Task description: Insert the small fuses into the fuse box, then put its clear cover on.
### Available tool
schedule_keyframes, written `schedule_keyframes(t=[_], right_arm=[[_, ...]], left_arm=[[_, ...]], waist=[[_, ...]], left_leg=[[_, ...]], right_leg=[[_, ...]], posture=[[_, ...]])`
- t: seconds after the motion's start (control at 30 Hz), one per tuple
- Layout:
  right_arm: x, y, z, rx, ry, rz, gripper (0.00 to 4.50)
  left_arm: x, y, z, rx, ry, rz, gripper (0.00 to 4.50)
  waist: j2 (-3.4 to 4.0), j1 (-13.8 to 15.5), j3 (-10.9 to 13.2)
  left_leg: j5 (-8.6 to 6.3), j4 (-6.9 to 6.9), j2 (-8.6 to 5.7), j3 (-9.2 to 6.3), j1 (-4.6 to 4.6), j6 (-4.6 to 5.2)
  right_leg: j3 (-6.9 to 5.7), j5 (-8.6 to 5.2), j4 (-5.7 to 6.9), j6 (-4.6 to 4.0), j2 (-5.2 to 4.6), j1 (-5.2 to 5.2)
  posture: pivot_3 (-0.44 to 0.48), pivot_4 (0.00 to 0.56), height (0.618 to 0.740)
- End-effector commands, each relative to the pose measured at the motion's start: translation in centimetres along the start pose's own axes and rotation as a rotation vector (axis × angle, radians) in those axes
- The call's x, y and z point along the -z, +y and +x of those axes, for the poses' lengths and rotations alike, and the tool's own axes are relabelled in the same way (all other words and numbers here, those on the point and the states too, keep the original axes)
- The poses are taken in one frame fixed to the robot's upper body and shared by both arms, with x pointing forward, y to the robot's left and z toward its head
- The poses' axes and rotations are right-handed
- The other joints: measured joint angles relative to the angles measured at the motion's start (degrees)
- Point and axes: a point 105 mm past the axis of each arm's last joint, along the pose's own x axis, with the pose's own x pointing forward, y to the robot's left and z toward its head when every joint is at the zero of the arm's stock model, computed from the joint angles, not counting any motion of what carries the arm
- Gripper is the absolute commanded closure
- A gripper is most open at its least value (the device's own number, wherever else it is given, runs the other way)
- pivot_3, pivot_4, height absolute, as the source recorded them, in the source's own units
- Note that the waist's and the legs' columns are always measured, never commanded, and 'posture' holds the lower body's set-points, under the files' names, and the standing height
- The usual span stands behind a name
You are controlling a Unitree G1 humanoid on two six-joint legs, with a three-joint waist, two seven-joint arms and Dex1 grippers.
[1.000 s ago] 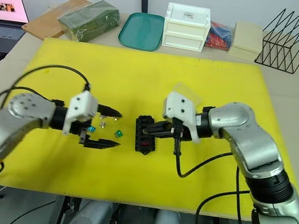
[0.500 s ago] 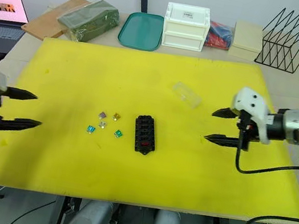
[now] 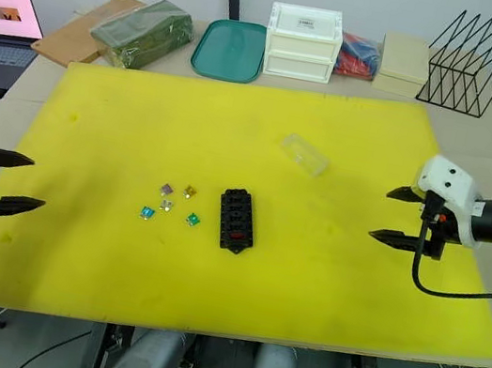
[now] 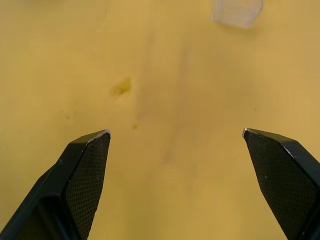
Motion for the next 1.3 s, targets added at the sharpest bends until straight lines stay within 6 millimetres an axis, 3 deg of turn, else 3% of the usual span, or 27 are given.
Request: schedule_keyframes(t=[0.03, 0.23, 0.37, 0.43, 0.57, 0.83, 0.97, 1.3], right_arm=[[-4.4, 0.9, 0.9, -0.047, -0.122, -0.088, 0.02], [-10.3, 3.8, 3.4, -0.184, -0.302, -0.147, 0.02], [-12.6, 6.8, 5.4, -0.310, -0.352, -0.219, 0.02], [-13.2, 8.0, 6.1, -0.352, -0.366, -0.243, 0.00], [-13.9, 8.8, 6.6, -0.383, -0.381, -0.261, 0.00], [-14.1, 9.3, 7.0, -0.397, -0.386, -0.273, 0.00], [-14.1, 9.2, 7.0, -0.386, -0.389, -0.271, 0.00], [-13.9, 9.4, 7.1, -0.371, -0.379, -0.266, 0.00]], left_arm=[[-2.3, -0.6, 1.7, 0.026, -0.088, 0.023, 0.00], [-5.3, -3.7, 5.6, 0.212, -0.229, -0.137, 0.00], [-5.1, -5.9, 6.7, 0.384, -0.222, -0.349, 0.00], [-4.7, -5.9, 6.9, 0.424, -0.213, -0.471, 0.39], [-4.2, -4.9, 7.1, 0.455, -0.184, -0.699, 1.67], [-3.4, -4.3, 8.7, 0.499, -0.147, -0.962, 1.67], [-3.1, -4.3, 9.3, 0.504, -0.138, -1.004, 1.67], [-3.0, -6.6, 10.8, 0.596, -0.083, -1.022, 1.67]], waist=[[0.01, 0.0, 0.0], [-0.02, 0.1, 0.0], [-0.04, 0.0, 0.0], [-0.04, 0.0, 0.0], [-0.05, 0.2, 0.0], [-0.11, 0.1, -0.1], [-0.11, 0.0, -0.1], [-0.11, 0.3, -0.1]], left_leg=[[0.00, 0.00, 0.01, 0.00, 0.00, 0.00], [0.01, 0.02, 0.03, -0.03, -0.03, -0.03], [0.00, 0.03, 0.02, -0.04, -0.03, -0.04], [0.00, 0.04, 0.03, -0.06, -0.03, -0.04], [0.02, 0.09, 0.03, -0.08, -0.02, -0.07], [0.03, 0.10, 0.01, -0.10, -0.02, -0.09], [0.03, 0.10, 0.02, -0.09, -0.01, -0.10], [0.03, 0.10, -0.02, -0.07, -0.01, -0.10]], right_leg=[[0.00, 0.00, 0.00, 0.00, 0.01, 0.00], [0.02, 0.03, 0.00, -0.03, 0.04, -0.02], [0.03, 0.04, 0.01, -0.03, 0.05, -0.03], [0.03, 0.04, 0.03, -0.03, 0.07, -0.04], [0.03, 0.04, 0.09, -0.04, 0.11, -0.03], [0.06, 0.05, 0.08, -0.05, 0.14, -0.04], [0.09, 0.05, 0.09, -0.05, 0.14, -0.05], [0.17, 0.06, 0.10, -0.04, 0.12, -0.05]], posture=[[0.000, 0.150, 0.740], [0.000, 0.150, 0.740], [0.000, 0.150, 0.740], [0.000, 0.150, 0.740], [0.000, 0.150, 0.740], [0.000, 0.150, 0.740], [0.000, 0.150, 0.740], [0.000, 0.150, 0.740]])
